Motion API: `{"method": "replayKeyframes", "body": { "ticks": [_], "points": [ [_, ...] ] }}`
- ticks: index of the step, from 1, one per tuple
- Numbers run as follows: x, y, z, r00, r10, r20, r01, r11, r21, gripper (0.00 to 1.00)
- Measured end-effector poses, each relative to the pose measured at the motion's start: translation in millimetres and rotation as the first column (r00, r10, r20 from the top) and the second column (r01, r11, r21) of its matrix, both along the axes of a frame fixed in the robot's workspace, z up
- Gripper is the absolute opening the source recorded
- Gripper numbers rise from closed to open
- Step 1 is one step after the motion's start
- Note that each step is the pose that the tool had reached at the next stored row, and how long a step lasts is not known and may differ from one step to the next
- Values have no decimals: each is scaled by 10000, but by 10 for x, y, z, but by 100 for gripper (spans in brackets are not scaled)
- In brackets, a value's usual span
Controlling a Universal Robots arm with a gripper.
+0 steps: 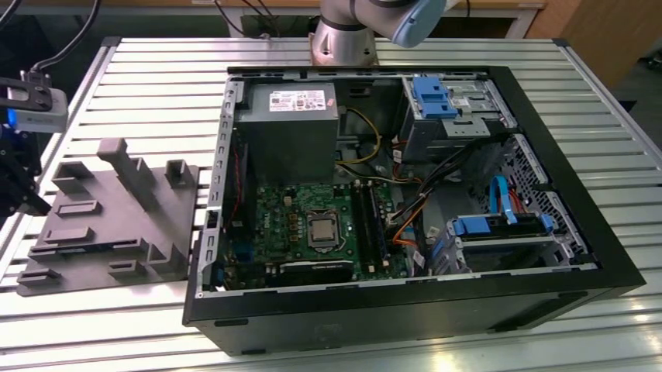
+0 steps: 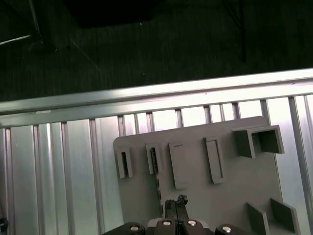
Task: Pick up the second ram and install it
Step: 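Pick up the second ram and move it above second insertion slot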
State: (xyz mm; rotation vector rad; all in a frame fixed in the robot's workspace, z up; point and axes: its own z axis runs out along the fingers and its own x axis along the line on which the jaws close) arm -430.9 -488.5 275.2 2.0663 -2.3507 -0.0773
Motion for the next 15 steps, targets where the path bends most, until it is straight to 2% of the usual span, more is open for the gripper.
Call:
{"method": "replayKeyframes", "body": {
  "ticks": [15],
  "points": [
    [0,0,-40,10000,0,0,0,10000,0,11]
  ]
}}
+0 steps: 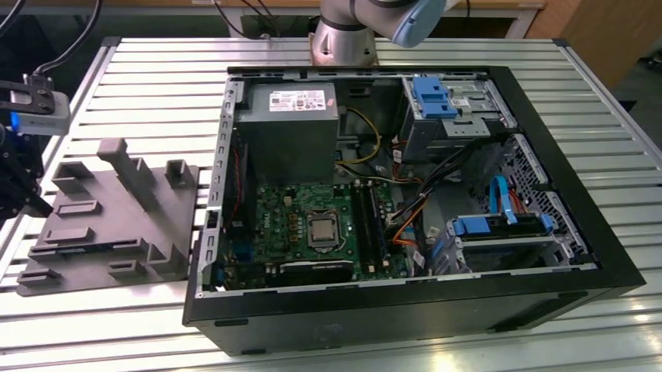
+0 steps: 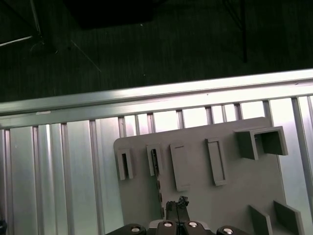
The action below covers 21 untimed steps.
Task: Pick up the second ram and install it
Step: 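Pick up the second ram and move it above second insertion slot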
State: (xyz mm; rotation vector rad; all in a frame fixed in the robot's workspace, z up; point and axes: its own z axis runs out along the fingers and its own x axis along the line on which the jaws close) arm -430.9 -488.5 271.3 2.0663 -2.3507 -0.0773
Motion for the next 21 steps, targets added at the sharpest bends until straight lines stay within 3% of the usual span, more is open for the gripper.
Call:
{"method": "replayKeyframes", "body": {
  "ticks": [21],
  "points": [
    [0,0,-48,10000,0,0,0,10000,0,11]
  ]
}}
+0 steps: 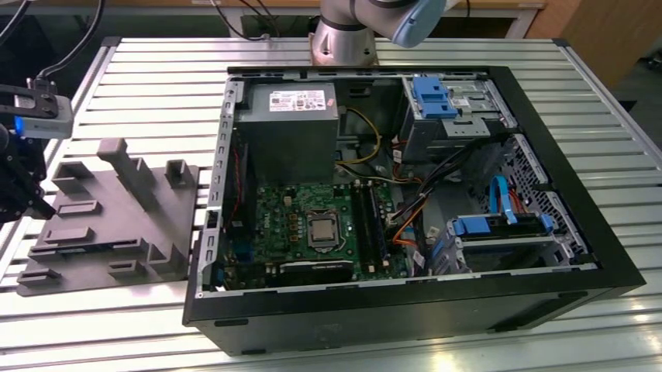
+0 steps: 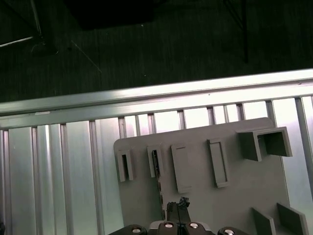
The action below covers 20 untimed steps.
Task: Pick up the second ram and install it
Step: 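Pick up the second ram and move it above second insertion slot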
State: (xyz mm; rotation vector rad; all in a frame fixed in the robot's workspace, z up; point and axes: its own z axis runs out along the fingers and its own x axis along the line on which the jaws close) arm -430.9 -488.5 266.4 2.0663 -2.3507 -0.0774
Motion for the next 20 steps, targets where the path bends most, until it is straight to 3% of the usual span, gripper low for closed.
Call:
{"method": "replayKeyframes", "body": {
  "ticks": [20],
  "points": [
    [0,0,-46,10000,0,0,0,10000,0,11]
  ]
}}
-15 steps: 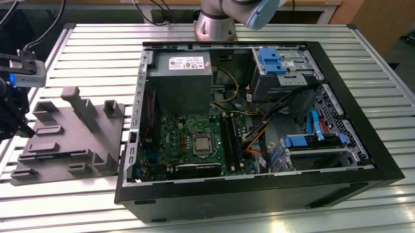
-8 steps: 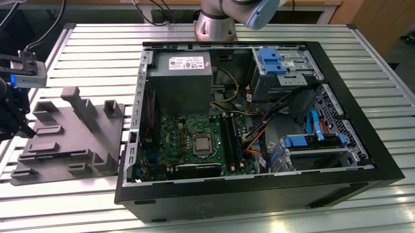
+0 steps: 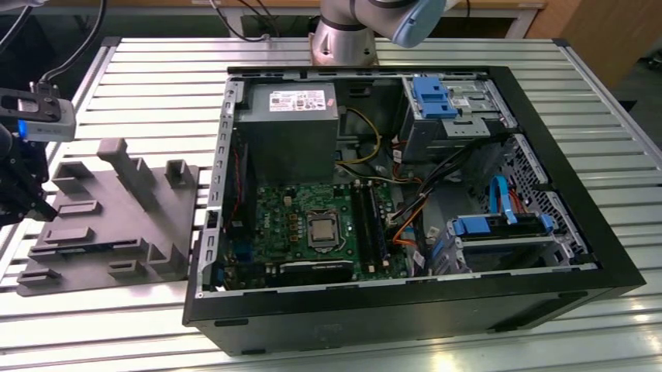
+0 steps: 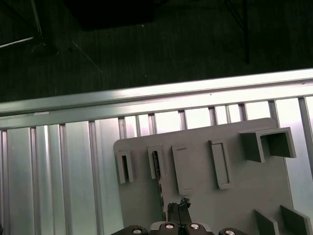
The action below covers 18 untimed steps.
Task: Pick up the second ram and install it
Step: 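Pick up the second ram and move it above second insertion slot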
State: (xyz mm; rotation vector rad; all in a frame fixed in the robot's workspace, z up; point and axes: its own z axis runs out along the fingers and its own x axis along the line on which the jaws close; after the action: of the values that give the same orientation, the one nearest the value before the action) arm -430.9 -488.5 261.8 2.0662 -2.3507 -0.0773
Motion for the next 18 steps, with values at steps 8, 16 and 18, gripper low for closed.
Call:
{"method": "replayKeyframes", "body": {
  "ticks": [8,16,18],
  "points": [
    [0,0,-18,10000,0,0,0,10000,0,11],
    [0,0,-36,10000,0,1,0,10000,1,11],
    [0,0,-43,10000,0,0,0,10000,0,11]
  ]
}}
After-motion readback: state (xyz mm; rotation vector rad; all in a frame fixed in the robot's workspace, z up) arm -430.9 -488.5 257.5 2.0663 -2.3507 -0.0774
